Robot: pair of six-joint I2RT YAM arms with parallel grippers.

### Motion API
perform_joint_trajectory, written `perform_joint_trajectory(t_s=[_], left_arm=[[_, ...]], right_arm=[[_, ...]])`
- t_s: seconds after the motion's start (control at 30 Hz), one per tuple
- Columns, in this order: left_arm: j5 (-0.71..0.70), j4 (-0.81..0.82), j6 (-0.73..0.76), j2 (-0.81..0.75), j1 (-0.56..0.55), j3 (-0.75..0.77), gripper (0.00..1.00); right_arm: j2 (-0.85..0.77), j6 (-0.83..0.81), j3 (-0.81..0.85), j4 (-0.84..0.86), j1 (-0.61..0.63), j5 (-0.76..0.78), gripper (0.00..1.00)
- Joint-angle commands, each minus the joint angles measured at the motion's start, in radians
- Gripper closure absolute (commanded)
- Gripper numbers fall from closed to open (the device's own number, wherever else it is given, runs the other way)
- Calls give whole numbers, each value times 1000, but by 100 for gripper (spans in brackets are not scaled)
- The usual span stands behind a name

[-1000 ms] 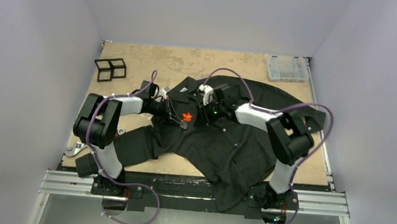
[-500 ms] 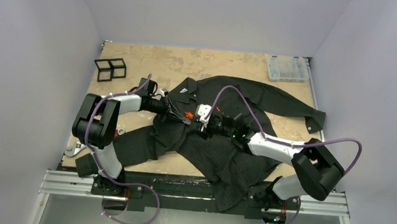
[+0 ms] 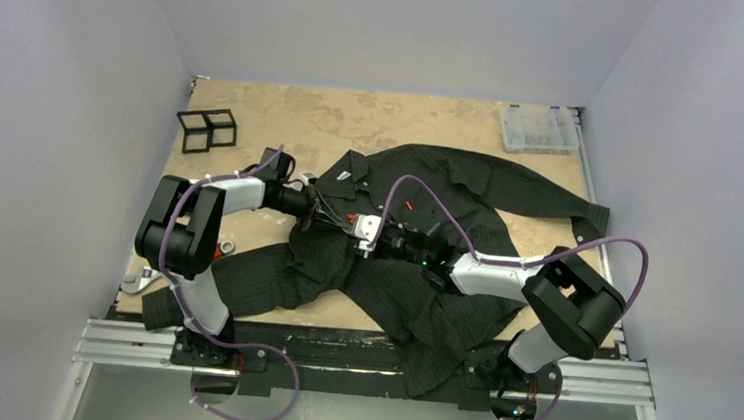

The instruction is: Remove the brooch from the garment

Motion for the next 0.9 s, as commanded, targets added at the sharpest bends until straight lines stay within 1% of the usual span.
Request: perform_joint_trajectory(t_s=[0.0,0.1,0.2,0.33,0.5,0.53,0.57,0.63,0.67,0.7,0.73,0.77,0.83,0.87], left_arm=[[48,6,-42,-34,2,-2,100],[50,14,-48,-33,1,-5,100],[52,16,-48,-38,1,-9,100],[49,18,-50,-42,1,-14,100],[51,27,-58,-35,1,-8,100],[50,27,-59,-34,1,-7,100],[49,26,-59,-34,1,-7,100],[47,26,-57,-36,1,-8,100],[48,25,-52,-37,2,-8,100],[47,26,-47,-40,2,-7,100],[45,29,-38,-43,4,-4,98],[36,29,-28,-48,9,0,85],[20,11,12,-60,27,21,69],[14,-4,47,-67,40,35,58]], right_arm=[[-13,-55,11,53,15,15,56],[2,-80,13,43,32,35,56],[35,-97,31,41,47,101,63],[57,-111,53,13,54,144,70],[75,-131,54,29,65,204,73],[79,-131,56,29,66,216,75],[85,-131,63,29,66,229,78],[95,-125,77,19,66,241,90],[93,-113,79,26,66,214,99],[91,-95,80,30,66,205,100],[90,-82,80,29,66,200,100],[86,-64,77,29,65,193,100],[74,-24,72,39,60,183,100],[66,3,72,39,55,170,100]])
